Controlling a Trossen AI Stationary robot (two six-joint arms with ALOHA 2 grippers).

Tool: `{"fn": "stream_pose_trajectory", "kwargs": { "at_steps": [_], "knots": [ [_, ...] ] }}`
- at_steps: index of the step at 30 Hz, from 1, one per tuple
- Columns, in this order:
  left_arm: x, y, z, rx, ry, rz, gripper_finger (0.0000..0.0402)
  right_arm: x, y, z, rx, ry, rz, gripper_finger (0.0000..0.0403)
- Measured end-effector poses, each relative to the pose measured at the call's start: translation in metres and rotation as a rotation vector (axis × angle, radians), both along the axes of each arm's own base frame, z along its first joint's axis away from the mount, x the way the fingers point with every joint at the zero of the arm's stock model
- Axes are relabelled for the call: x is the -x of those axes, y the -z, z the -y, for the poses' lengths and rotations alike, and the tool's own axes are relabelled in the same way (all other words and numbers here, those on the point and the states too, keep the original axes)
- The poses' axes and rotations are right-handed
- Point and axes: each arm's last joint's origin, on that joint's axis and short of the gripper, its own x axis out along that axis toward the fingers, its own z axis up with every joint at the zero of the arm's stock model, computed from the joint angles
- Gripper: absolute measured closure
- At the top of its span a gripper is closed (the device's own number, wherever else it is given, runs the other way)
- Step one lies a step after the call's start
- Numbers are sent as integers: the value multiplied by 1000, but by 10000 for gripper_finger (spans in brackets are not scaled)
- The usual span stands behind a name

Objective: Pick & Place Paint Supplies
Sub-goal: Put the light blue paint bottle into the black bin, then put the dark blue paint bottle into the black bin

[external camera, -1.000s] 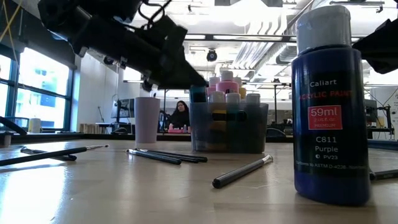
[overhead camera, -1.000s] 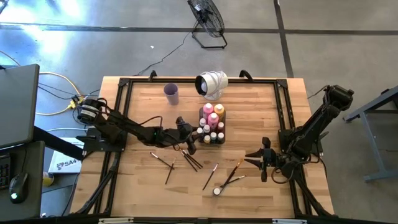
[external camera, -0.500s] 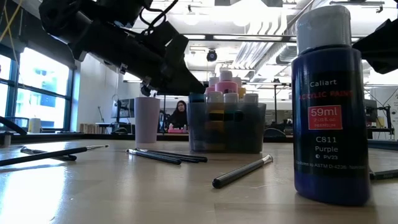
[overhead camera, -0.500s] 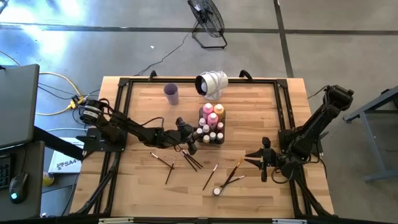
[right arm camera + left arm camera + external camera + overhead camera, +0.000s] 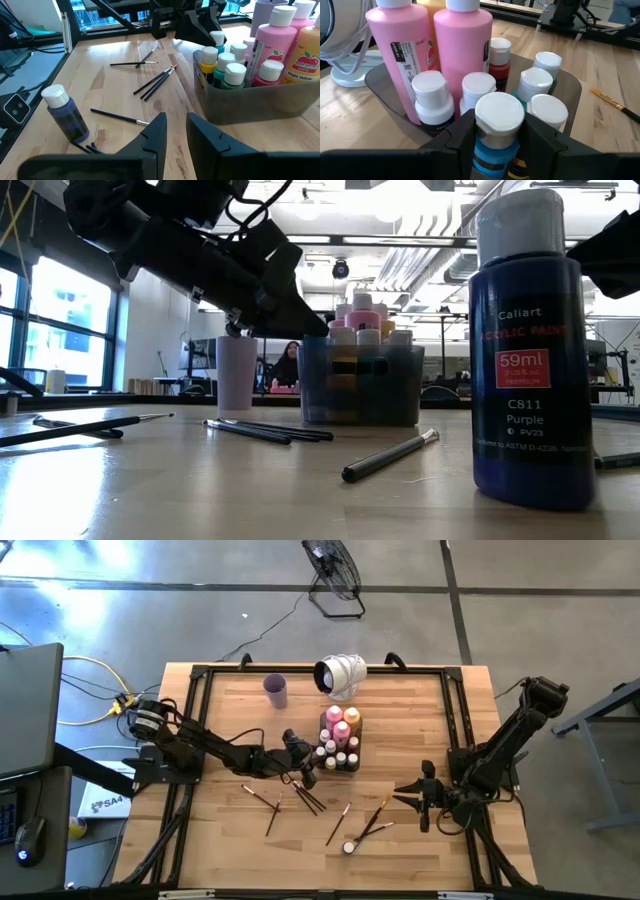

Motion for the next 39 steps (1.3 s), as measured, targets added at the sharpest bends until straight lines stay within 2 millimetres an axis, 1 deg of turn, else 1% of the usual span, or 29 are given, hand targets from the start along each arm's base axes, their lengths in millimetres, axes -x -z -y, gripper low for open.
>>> {"fn": "stream_pose_trajectory", "kwargs": {
  "at_steps": [4,6,13,17,19,23,26,29,32,34,36,39],
  "knots": [
    [0,0,0,4,1,1,272,0,0,0,0,0,0,339],
    [0,1,0,6,8,-5,262,0,0,0,0,-2,-1,339],
    [0,1,0,2,18,-9,193,0,0,0,-1,-2,-1,339],
    [0,1,0,-15,24,-16,171,0,0,0,-1,-3,-1,339],
    [1,-3,0,-36,33,-21,168,0,0,0,-2,-4,-2,339],
    [5,-15,0,-42,38,-3,167,0,0,0,-2,-7,-3,339],
    [12,-26,-1,-44,39,-16,167,0,0,0,-2,-9,-4,339],
    [21,-33,-3,-47,38,-71,167,0,0,0,-1,-9,-5,339],
    [31,-36,-5,-44,25,-139,167,0,0,0,1,-8,-4,339],
    [34,-38,-6,-10,-4,-137,167,0,0,0,2,-6,-4,339],
    [40,-38,-7,-14,-23,-180,167,0,0,0,2,-5,-3,339],
    [42,-37,-8,-29,-30,-211,167,0,0,0,2,-5,-3,339]
  ]
}}
